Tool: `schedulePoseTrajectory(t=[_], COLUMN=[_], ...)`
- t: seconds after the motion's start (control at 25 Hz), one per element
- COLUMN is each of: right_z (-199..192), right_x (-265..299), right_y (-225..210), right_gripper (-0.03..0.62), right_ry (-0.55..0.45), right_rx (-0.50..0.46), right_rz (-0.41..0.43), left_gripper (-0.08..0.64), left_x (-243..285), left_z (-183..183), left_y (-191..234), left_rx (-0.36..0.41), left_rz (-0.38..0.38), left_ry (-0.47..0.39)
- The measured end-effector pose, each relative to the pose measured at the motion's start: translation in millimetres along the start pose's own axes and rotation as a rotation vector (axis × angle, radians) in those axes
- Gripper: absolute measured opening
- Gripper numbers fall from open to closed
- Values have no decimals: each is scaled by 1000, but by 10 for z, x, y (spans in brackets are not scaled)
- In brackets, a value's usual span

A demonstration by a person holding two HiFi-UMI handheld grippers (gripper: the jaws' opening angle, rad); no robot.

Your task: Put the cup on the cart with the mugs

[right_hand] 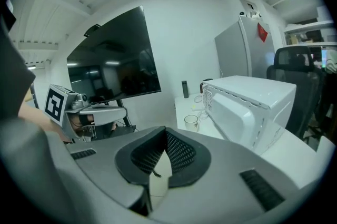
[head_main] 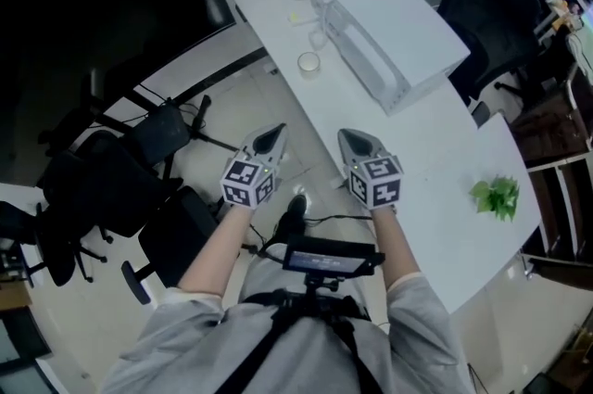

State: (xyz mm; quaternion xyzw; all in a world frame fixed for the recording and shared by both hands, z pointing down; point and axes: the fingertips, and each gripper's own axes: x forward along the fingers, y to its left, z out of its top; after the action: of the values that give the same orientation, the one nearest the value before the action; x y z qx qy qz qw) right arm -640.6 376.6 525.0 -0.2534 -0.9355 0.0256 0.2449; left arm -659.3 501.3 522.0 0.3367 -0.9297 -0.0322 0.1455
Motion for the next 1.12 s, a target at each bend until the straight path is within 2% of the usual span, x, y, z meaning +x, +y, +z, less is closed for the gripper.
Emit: schedulePoseTrajectory(t=[0.12, 0.24, 0.52, 0.68, 0.84, 1.12], right_z=[31, 59, -30, -77, -148, -230], right_x=[329, 654, 1344, 1627, 1849, 2119], right_y=[-153, -301, -602, -797, -1012, -1279], right_gripper=[8, 8, 8, 8, 8, 8], right_ry=[34, 69, 137, 164, 186, 193], right_rx=[6, 15, 37, 45, 45, 82], right_rz=[-13, -42, -78, -113, -143, -192], left_gripper=[0, 6, 215, 287, 374, 419], left_x=[310, 621, 1345, 1684, 1992, 2496], left_z=[-23, -122, -374, -538, -687, -935], left_y=[291, 551, 1020, 1173, 1280, 1416], left_rx=[-2, -7, -16, -14, 33, 15], left_rz=[16, 0, -43, -77, -92, -88], left_ry=[6, 50, 109, 129, 170, 208])
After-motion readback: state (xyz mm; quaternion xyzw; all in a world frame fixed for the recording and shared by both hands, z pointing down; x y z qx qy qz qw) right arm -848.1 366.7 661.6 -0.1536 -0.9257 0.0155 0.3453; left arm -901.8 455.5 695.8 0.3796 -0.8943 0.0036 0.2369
